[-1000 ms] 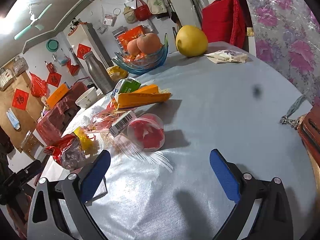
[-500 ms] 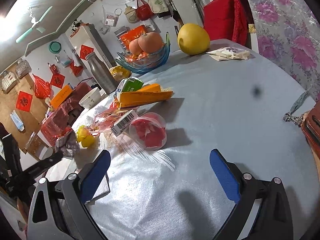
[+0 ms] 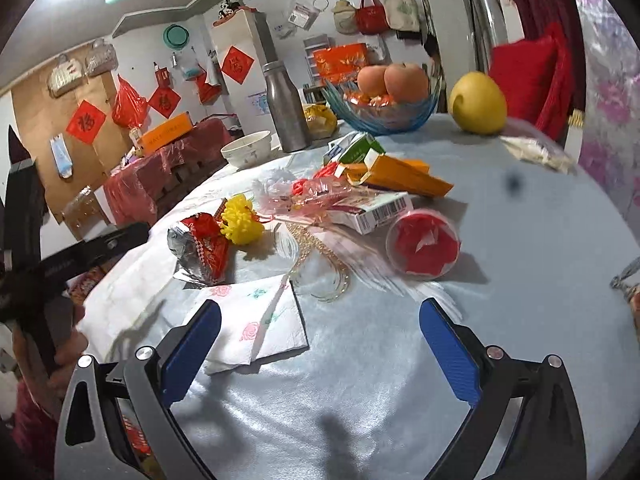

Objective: Collect trash
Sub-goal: 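Grasp the red chip bag and silver foil wrapper with the left gripper, then grasp the white paper napkin with the right gripper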

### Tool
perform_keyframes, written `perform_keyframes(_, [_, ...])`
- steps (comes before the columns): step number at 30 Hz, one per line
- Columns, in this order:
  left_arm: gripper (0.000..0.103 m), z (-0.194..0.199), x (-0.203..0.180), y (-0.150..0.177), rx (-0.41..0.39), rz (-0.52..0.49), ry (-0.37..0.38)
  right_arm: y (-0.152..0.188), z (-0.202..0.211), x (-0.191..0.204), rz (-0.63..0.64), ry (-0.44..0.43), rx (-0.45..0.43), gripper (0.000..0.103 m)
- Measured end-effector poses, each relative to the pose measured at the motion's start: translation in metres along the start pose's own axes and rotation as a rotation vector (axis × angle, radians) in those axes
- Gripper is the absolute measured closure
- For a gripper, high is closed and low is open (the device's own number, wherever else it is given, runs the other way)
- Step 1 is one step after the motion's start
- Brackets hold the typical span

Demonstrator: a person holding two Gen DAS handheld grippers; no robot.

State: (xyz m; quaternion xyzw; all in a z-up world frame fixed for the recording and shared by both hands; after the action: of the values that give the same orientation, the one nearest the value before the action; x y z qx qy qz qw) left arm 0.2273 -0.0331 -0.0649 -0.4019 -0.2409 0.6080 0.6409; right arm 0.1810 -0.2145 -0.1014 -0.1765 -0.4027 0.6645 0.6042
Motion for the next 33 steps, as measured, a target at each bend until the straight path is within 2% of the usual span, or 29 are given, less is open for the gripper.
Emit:
perform_keyframes(2, [0.010, -0.025, -0.012, -0.002, 0.041, -0.071, -0.024, 0.002, -0.001, 0.001, 0.000, -0.014, 0.014, 0.006])
perform_keyframes(3, [0.013, -0.042, -0.008, -0.001, 0.070, -0.075, -0.081, 0.003, -0.001, 0.001, -0.005, -0.020, 0.018, 0.006])
perform_keyframes(4, [0.022, -0.051, -0.004, 0.001, 0.091, -0.064, -0.094, 0.004, 0.000, 0.000, -0.008, -0.025, 0.021, 0.006])
perform_keyframes(5, [0.048, -0.059, 0.001, 0.004, 0.122, -0.041, -0.073, 0.005, 0.001, 0.001, -0.009, -0.031, 0.022, 0.006])
perform_keyframes(6, [0.055, -0.065, 0.005, 0.007, 0.151, -0.011, -0.039, 0.005, 0.003, 0.001, -0.008, -0.034, 0.021, 0.006])
perform_keyframes(7, [0.057, -0.067, 0.012, 0.009, 0.159, 0.031, -0.009, 0.006, 0.004, 0.002, -0.007, -0.038, 0.021, 0.006])
perform_keyframes(9, [0.064, -0.058, 0.020, 0.009, 0.132, 0.061, 0.016, 0.007, 0.002, 0.008, -0.010, -0.065, 0.031, 0.006])
perform_keyframes(12, [0.064, -0.036, 0.030, 0.009, 0.076, 0.040, -0.019, 0.013, -0.009, 0.024, -0.005, -0.117, 0.078, 0.007])
perform_keyframes(15, [0.065, -0.020, 0.035, 0.012, 0.056, 0.052, -0.013, 0.016, -0.022, 0.039, 0.019, -0.123, 0.123, 0.016])
perform_keyframes(21, [0.065, 0.004, 0.049, 0.012, 0.015, 0.092, 0.021, 0.026, -0.052, 0.054, 0.062, -0.049, 0.224, 0.019])
perform_keyframes(22, [0.065, 0.007, 0.051, 0.012, 0.012, 0.097, 0.025, 0.026, -0.054, 0.057, 0.092, -0.011, 0.217, 0.024])
perform_keyframes(24, [0.065, 0.011, 0.053, 0.012, 0.004, 0.111, 0.039, 0.027, -0.059, 0.063, 0.159, 0.065, 0.207, 0.045])
perform_keyframes(25, [0.065, 0.013, 0.055, 0.011, 0.000, 0.117, 0.045, 0.028, -0.058, 0.065, 0.189, 0.095, 0.193, 0.068])
perform_keyframes(26, [0.065, 0.016, 0.056, 0.011, -0.004, 0.123, 0.051, 0.027, -0.058, 0.066, 0.202, 0.097, 0.185, 0.097])
perform_keyframes(28, [0.065, 0.025, 0.061, 0.010, -0.014, 0.134, 0.059, 0.026, -0.056, 0.071, 0.175, 0.035, 0.188, 0.100])
perform_keyframes(33, [0.065, 0.050, 0.072, 0.004, -0.044, 0.144, 0.046, 0.007, -0.033, 0.075, 0.145, -0.020, 0.096, 0.100])
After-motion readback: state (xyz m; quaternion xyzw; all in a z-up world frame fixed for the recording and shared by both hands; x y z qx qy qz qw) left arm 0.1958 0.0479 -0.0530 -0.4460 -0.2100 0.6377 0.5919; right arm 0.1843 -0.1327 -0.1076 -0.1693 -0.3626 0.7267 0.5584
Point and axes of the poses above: each gripper's, at about its wrist camera, not at the fingertips, and z roughly against the way its jaws point, x to its left, y to its underside, the point moved 7 cm from there along -z, roughly the way its jaws point, and after that the axes turned 3 degrees about -x, right-handed, at the moved point
